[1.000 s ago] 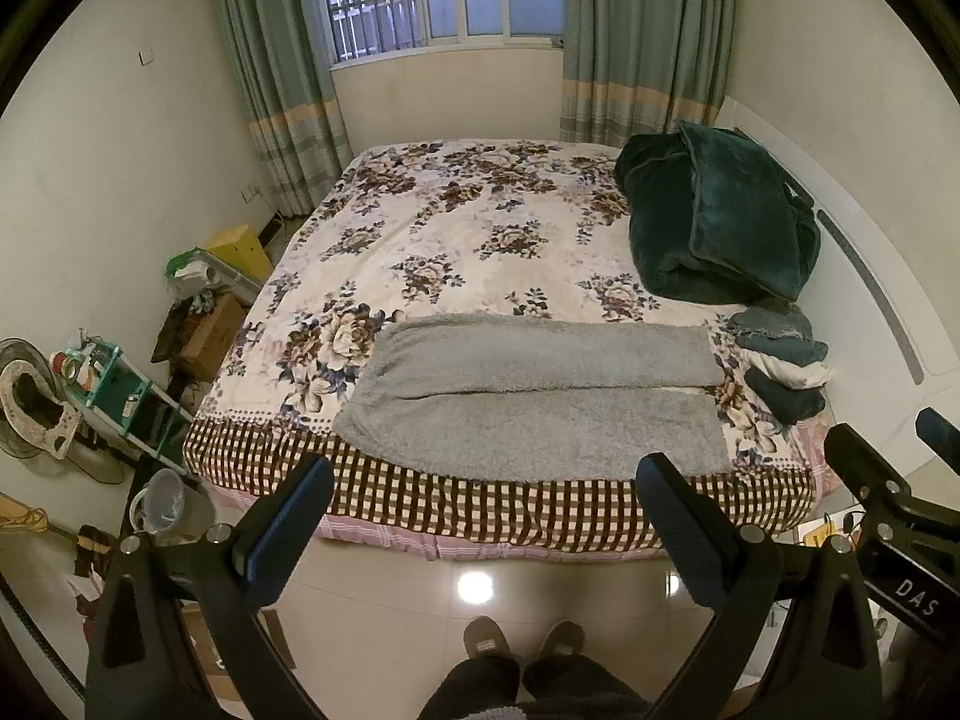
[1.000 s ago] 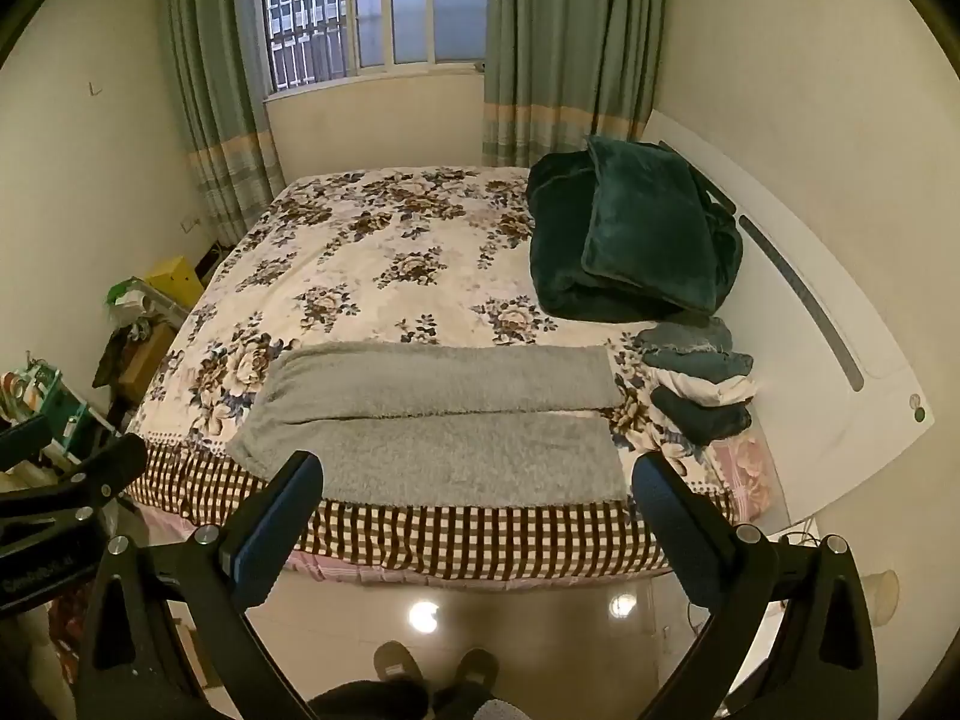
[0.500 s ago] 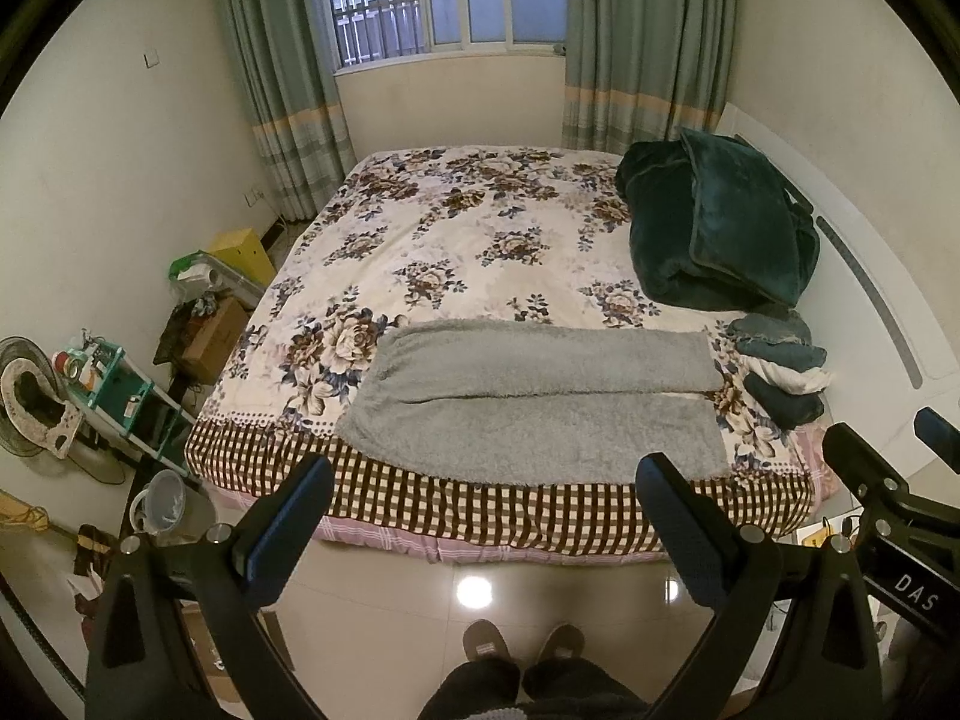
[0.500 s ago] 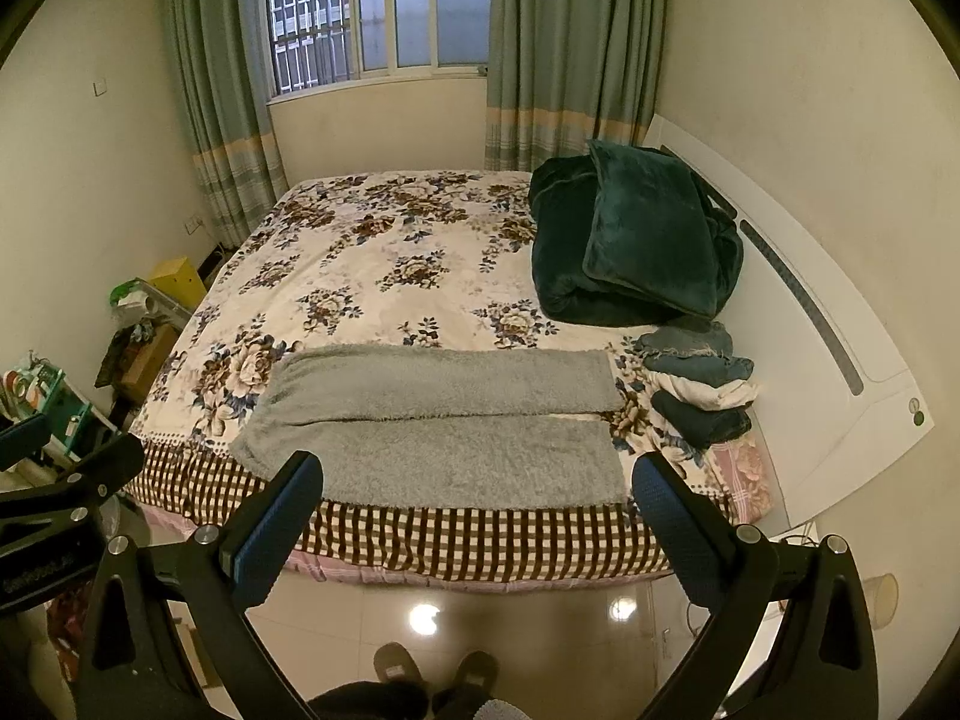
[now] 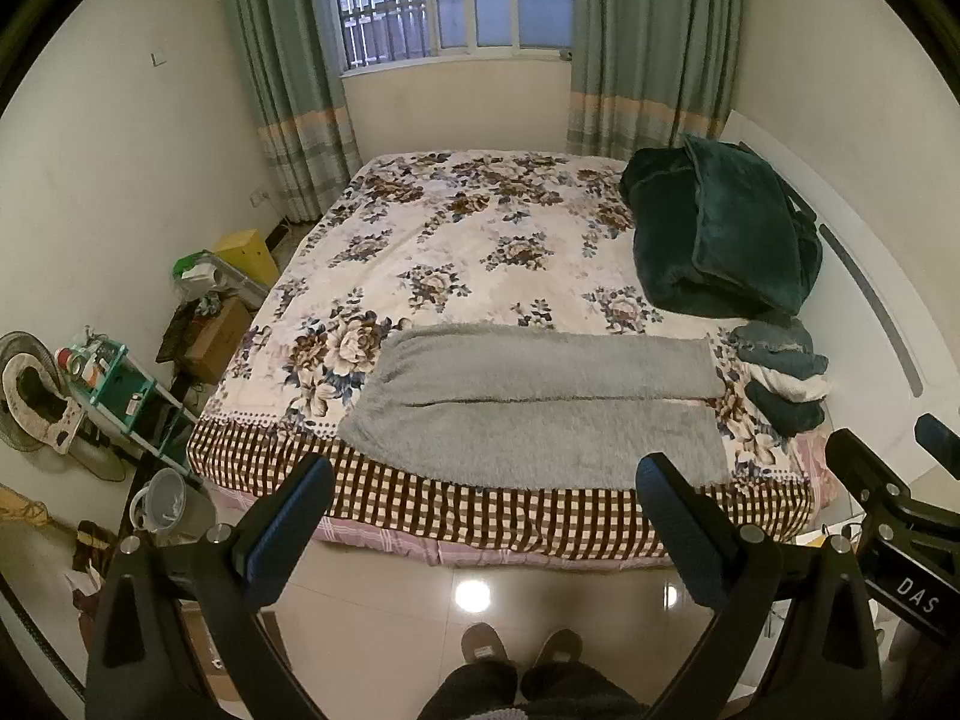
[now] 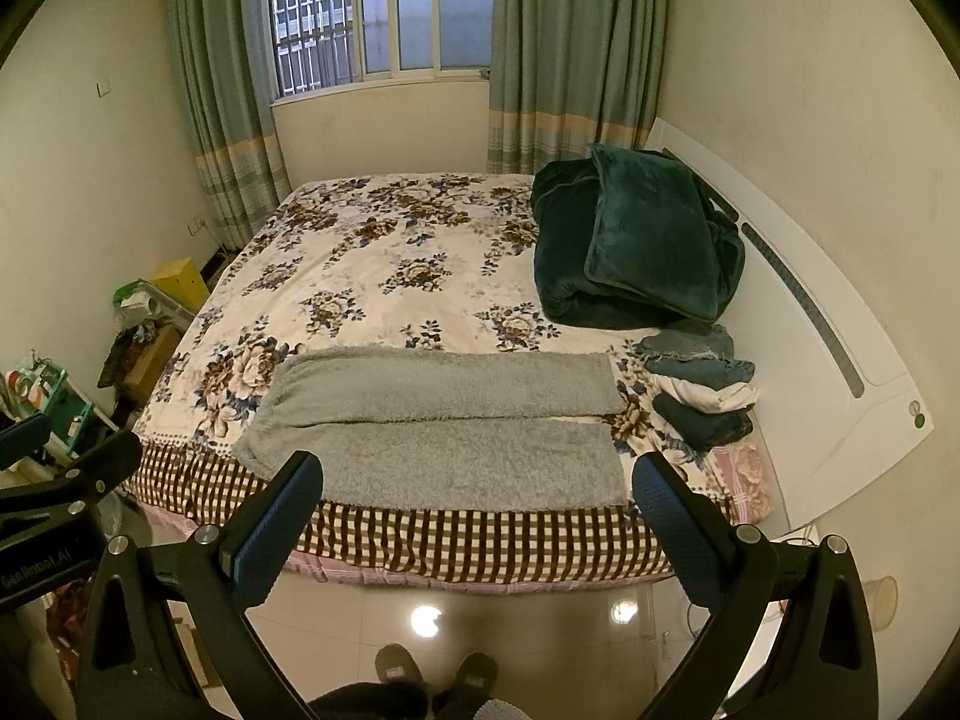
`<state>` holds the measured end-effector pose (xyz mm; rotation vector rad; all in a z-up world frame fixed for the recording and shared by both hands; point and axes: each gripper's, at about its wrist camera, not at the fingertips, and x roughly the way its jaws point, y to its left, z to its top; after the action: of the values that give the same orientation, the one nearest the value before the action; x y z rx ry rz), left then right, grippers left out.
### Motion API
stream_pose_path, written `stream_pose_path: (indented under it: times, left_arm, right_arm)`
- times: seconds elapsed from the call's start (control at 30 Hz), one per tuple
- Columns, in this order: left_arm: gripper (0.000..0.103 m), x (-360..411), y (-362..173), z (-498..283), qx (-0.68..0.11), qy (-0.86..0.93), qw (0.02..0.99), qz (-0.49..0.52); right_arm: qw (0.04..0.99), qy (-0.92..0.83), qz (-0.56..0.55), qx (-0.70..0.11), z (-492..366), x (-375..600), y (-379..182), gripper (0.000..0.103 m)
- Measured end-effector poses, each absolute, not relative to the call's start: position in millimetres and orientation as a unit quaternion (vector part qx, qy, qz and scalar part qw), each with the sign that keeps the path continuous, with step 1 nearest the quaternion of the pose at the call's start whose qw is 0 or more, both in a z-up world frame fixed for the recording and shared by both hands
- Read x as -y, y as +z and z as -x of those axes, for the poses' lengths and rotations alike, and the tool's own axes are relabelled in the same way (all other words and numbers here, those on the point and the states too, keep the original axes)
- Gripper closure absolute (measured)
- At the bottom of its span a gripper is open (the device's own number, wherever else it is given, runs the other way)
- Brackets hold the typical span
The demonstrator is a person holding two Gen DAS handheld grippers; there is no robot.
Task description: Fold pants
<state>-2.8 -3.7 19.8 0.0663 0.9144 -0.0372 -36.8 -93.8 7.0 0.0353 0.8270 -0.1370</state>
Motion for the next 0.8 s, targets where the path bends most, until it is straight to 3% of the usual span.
stream_pose_path:
  times: [0.8]
  left_arm:
    - [0.000,-6.1,26.7,-0.1,-0.436,-0.016,0.899,-0.028]
  right_arm:
    - [0.915,-0.067,-0.023,-0.398,36.8,89.2,24.1,0.000]
